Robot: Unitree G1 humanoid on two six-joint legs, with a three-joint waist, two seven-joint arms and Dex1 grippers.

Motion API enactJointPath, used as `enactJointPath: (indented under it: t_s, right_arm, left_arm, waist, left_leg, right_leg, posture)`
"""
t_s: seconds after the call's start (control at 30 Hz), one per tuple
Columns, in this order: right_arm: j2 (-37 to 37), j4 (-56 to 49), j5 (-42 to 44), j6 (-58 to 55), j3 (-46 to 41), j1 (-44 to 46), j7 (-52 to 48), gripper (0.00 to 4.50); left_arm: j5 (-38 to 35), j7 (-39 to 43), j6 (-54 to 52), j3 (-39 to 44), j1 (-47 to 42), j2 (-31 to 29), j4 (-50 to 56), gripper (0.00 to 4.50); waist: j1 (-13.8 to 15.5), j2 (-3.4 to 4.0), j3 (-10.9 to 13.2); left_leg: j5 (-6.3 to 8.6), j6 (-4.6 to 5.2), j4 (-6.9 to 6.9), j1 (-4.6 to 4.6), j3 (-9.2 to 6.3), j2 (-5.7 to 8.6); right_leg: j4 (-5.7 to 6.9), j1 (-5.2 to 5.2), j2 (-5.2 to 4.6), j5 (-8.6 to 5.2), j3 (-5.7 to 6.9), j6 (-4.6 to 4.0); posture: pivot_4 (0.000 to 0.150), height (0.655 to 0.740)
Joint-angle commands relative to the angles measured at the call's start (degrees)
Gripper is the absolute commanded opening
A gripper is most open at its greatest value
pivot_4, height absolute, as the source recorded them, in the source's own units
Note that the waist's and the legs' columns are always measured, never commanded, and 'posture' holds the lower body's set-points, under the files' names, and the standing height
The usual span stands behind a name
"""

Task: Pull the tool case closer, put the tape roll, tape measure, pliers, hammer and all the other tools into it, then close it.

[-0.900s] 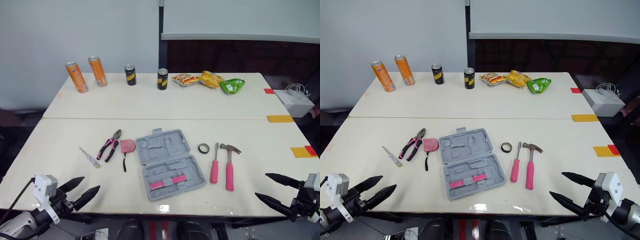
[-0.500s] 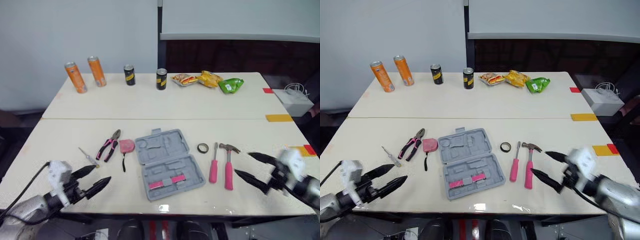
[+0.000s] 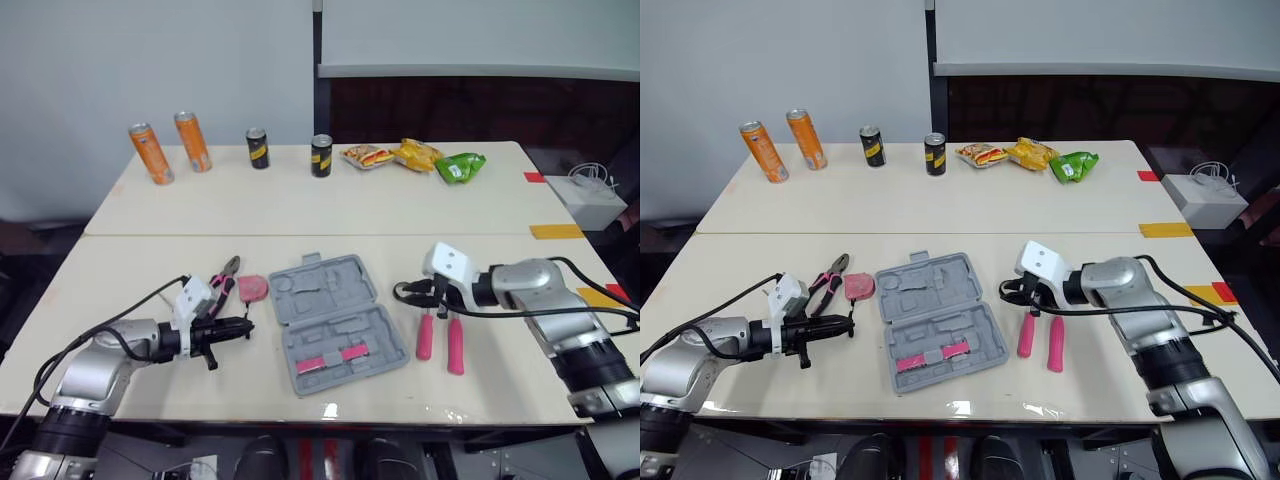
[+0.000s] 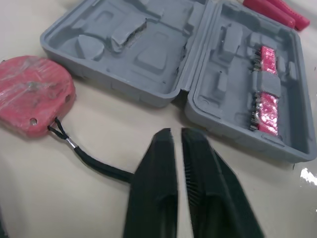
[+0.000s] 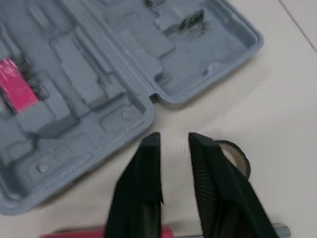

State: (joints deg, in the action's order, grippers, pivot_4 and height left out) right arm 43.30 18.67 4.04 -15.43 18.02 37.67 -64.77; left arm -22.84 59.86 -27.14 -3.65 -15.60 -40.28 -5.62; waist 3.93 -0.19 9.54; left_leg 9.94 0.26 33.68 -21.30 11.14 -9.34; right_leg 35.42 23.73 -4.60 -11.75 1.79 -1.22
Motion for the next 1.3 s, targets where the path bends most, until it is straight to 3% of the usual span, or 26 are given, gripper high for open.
enactJointPath:
  t_s: [0.03,0.33,0.87,1.13,1.3]
  right_arm:
    - [-2.19,8.73,-5.39,6.25,3.06,5.85,-1.79,0.05]
    - [-7.85,21.65,-10.74,13.45,5.28,13.34,-4.56,0.05]
    - [-16.54,40.2,-19.06,21.53,7.57,22.15,-4.21,0.05]
    - [-18.8,43.46,-21.06,23.22,7.85,22.92,-5.38,0.05]
    - [-17.84,40.29,-19.64,22.18,6.61,20.73,-8.89,0.05]
  left_arm:
    - [3.01,1.65,2.02,-3.0,-3.55,1.41,-3.36,0.0]
    - [7.51,0.72,3.21,-6.82,-7.63,6.23,-7.63,0.0]
    - [12.28,-0.28,4.79,-8.12,-10.28,9.77,-11.34,0.0]
    - [14.38,-0.19,6.78,-8.74,-12.25,11.16,-14.93,0.0]
    - [15.06,1.5,8.39,-9.19,-14.4,11.28,-17.73,0.0]
  waist:
    - [-0.12,0.0,0.01]
    - [-0.49,-0.02,0.03]
    - [-1.0,0.02,0.05]
    - [-0.93,0.02,0.05]
    - [-0.89,0.02,0.05]
  left_leg:
    - [0.01,-0.02,0.06,0.0,0.0,0.0]
    - [0.14,-0.24,0.4,-0.05,-0.04,-0.05]
    - [0.0,-0.01,0.4,-0.3,-0.09,-0.09]
    - [-0.07,0.11,0.49,-0.81,-0.11,-0.1]
    - [-0.11,0.15,0.49,-0.79,-0.1,-0.11]
  right_leg:
    - [0.05,0.0,0.0,0.04,0.0,-0.06]
    - [0.22,-0.05,0.0,0.11,0.0,-0.19]
    - [0.22,0.14,0.01,0.11,0.08,-0.21]
    - [0.33,0.68,0.01,0.15,0.1,-0.28]
    - [0.36,0.68,0.01,0.21,0.11,-0.38]
  posture:
    - [0.15,0.74]
    - [0.15,0.74]
    - [0.15,0.74]
    - [0.15,0.74]
    - [0.15,0.74]
